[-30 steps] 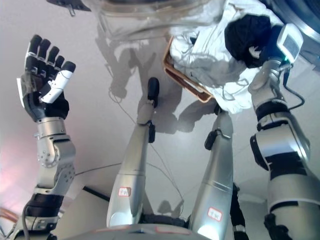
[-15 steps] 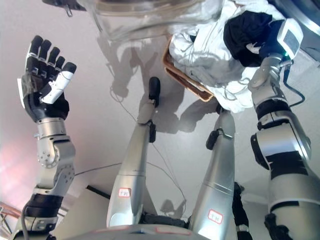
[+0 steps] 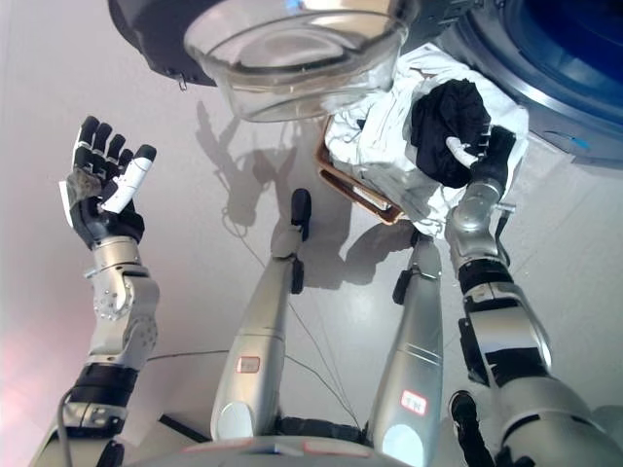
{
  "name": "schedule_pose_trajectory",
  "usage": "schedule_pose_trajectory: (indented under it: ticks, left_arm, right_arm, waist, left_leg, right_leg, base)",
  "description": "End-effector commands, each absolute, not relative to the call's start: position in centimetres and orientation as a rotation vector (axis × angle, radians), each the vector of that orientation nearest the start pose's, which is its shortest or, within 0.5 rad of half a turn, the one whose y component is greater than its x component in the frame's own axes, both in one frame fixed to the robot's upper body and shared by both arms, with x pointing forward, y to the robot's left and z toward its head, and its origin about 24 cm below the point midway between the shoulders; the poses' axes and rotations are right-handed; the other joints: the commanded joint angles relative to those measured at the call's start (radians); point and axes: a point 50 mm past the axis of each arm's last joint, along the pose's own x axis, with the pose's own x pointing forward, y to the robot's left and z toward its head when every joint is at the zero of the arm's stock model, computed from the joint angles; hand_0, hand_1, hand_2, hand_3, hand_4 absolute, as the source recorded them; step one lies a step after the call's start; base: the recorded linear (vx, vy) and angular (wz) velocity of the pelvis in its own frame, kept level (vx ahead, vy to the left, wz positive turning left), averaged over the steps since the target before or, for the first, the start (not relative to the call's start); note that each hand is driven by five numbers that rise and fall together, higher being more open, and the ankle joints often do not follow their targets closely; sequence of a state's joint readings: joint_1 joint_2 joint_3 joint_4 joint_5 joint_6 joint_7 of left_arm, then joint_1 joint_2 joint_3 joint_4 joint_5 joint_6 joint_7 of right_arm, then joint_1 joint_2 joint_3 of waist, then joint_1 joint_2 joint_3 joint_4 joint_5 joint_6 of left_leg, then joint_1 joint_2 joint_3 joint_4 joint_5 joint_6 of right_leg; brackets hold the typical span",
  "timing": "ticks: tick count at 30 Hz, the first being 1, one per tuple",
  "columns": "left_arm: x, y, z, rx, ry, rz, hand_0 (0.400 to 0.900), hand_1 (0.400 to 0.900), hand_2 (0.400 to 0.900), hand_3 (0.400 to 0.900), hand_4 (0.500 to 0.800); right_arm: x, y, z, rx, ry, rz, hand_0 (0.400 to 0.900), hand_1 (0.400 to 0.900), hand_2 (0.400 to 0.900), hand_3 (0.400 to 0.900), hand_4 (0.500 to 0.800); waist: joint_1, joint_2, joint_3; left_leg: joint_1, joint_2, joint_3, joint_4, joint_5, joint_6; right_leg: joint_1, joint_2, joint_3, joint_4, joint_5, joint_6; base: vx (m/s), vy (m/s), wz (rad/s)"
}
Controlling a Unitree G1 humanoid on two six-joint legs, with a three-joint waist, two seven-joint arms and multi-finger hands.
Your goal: Put the clothes in the basket into the washing machine.
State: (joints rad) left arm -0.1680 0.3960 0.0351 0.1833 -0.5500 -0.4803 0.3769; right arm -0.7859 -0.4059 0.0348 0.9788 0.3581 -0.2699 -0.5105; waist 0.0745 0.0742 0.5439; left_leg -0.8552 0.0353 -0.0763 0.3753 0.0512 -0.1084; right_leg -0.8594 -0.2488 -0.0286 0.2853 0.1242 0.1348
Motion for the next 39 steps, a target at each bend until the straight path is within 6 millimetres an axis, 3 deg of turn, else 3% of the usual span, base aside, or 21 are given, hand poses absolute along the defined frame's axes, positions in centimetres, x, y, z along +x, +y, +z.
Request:
schedule_pose_trajectory:
  ticks: [1,3,8,15,16,20,21,22,26,30,31,32,33,39]
  left_arm:
    - [26.4,27.1,12.0,-0.280,-0.574,0.546,0.900,0.900,0.900,0.900,0.800]
    - [26.7,26.9,11.7,-0.306,-0.557,0.546,0.900,0.900,0.900,0.900,0.800]
    - [26.9,27.0,11.2,-0.328,-0.528,0.563,0.900,0.900,0.900,0.900,0.800]
    - [26.1,27.7,11.0,-0.318,-0.540,0.586,0.900,0.900,0.900,0.900,0.800]
    - [26.1,27.7,11.0,-0.319,-0.541,0.585,0.900,0.900,0.900,0.900,0.800]
    - [25.5,27.5,11.1,-0.289,-0.544,0.526,0.900,0.900,0.900,0.900,0.800]
    - [25.5,27.4,11.2,-0.292,-0.545,0.525,0.900,0.900,0.900,0.900,0.800]
    - [25.3,27.4,11.3,-0.277,-0.550,0.507,0.900,0.900,0.900,0.900,0.800]
    - [25.0,27.7,11.4,-0.267,-0.556,0.506,0.900,0.900,0.900,0.900,0.800]
    - [25.1,27.4,11.3,-0.266,-0.552,0.501,0.900,0.900,0.900,0.900,0.800]
    - [25.1,27.4,11.4,-0.270,-0.551,0.498,0.900,0.900,0.900,0.900,0.800]
    - [25.1,27.3,11.4,-0.274,-0.551,0.497,0.900,0.900,0.900,0.900,0.800]
    - [25.2,27.2,11.4,-0.279,-0.552,0.492,0.900,0.900,0.900,0.900,0.800]
    - [25.0,27.4,11.7,-0.281,-0.570,0.500,0.900,0.900,0.900,0.900,0.800]
  right_arm:
    - [36.2,-26.9,14.0,0.382,-0.369,-0.670,0.400,0.400,0.400,0.400,0.500]
    - [35.8,-26.9,13.8,0.646,-0.433,-0.686,0.400,0.400,0.400,0.400,0.500]
    - [35.4,-27.2,14.0,0.969,-0.547,-0.651,0.400,0.400,0.400,0.400,0.500]
    - [35.0,-30.1,18.9,1.157,-0.797,-0.665,0.400,0.400,0.400,0.400,0.500]
    - [35.0,-30.2,18.9,1.158,-0.799,-0.664,0.400,0.400,0.400,0.400,0.500]
    - [34.5,-33.3,24.7,1.153,-0.931,-0.700,0.400,0.400,0.400,0.400,0.500]
    - [34.5,-33.4,24.9,1.151,-0.933,-0.700,0.400,0.400,0.400,0.400,0.500]
    - [34.1,-33.9,27.0,1.117,-0.975,-0.686,0.400,0.400,0.400,0.400,0.500]
    - [33.3,-33.8,31.2,1.100,-1.093,-0.603,0.400,0.400,0.400,0.400,0.500]
    - [33.5,-32.9,32.2,1.079,-1.092,-0.566,0.400,0.400,0.400,0.400,0.500]
    - [33.7,-32.8,32.1,1.075,-1.077,-0.566,0.659,0.659,0.659,0.659,0.655]
    - [33.9,-32.6,32.1,1.077,-1.069,-0.564,0.820,0.820,0.820,0.820,0.752]
    - [34.1,-32.5,31.7,1.085,-1.051,-0.572,0.900,0.900,0.900,0.900,0.800]
    - [34.9,-32.5,30.2,1.071,-0.977,-0.608,0.900,0.900,0.900,0.900,0.800]
  waist:
    - [-0.028,0.057,-0.024]
    - [-0.029,0.063,-0.024]
    - [-0.032,0.077,-0.024]
    - [-0.024,0.087,-0.036]
    - [-0.023,0.087,-0.036]
    - [0.002,0.090,-0.057]
    - [0.003,0.092,-0.056]
    - [0.009,0.089,-0.060]
    - [0.013,0.088,-0.064]
    - [0.014,0.090,-0.062]
    - [0.013,0.091,-0.059]
    - [0.012,0.091,-0.057]
    - [0.011,0.090,-0.056]
    - [0.006,0.089,-0.050]
  left_leg:
    - [0.066,-0.047,0.000,-0.183,0.064,0.062]
    - [0.105,-0.046,-0.002,-0.199,0.065,0.058]
    - [0.178,-0.046,-0.004,-0.213,0.058,0.055]
    - [0.215,-0.052,-0.007,-0.210,0.043,0.056]
    - [0.214,-0.051,-0.007,-0.210,0.042,0.056]
    - [0.215,-0.050,-0.010,-0.218,0.040,0.060]
    - [0.213,-0.049,-0.009,-0.218,0.040,0.061]
    - [0.215,-0.046,-0.010,-0.221,0.040,0.062]
    - [0.209,-0.045,-0.014,-0.238,0.049,0.060]
    - [0.202,-0.046,-0.005,-0.238,0.048,0.064]
    - [0.198,-0.046,-0.004,-0.237,0.055,0.066]
    - [0.195,-0.045,-0.002,-0.236,0.055,0.067]
    - [0.196,-0.045,0.000,-0.231,0.044,0.067]
    - [0.187,-0.047,0.004,-0.221,0.038,0.070]
  right_leg:
    - [0.068,0.017,-0.043,0.019,-0.054,-0.011]
    - [0.109,0.014,-0.044,0.001,-0.055,-0.009]
    - [0.183,0.004,-0.045,-0.013,-0.060,-0.006]
    - [0.231,-0.005,-0.048,-0.037,-0.064,-0.001]
    - [0.230,-0.005,-0.048,-0.037,-0.064,-0.001]
    - [0.232,-0.003,-0.045,-0.052,-0.058,0.002]
    - [0.230,-0.003,-0.044,-0.052,-0.058,0.002]
    - [0.229,-0.002,-0.043,-0.052,-0.062,0.002]
    - [0.215,0.003,-0.037,-0.051,-0.064,0.001]
    - [0.200,0.009,-0.029,-0.049,-0.063,-0.001]
    - [0.194,0.011,-0.027,-0.052,-0.052,-0.003]
    - [0.191,0.012,-0.025,-0.052,-0.051,-0.004]
    - [0.192,0.013,-0.023,-0.049,-0.061,-0.004]
    - [0.186,0.018,-0.020,-0.052,-0.057,-0.006]
  base:
    - [0.06,-0.011,-0.02]
    - [0.06,-0.021,0.03]
    - [0.06,-0.013,0.08]
    - [0.05,-0.007,0.04]
    - [0.05,-0.005,0.02]
    - [0.04,-0.004,-0.02]
    - [0.04,0.002,-0.04]
    - [0.03,-0.008,-0.01]
    - [0.01,-0.003,0.00]
    - [0.01,0.008,-0.09]
    - [-0.01,0.015,-0.11]
    - [0.01,-0.001,-0.08]
    - [0.01,-0.010,-0.06]
    - [0.01,-0.004,-0.02]
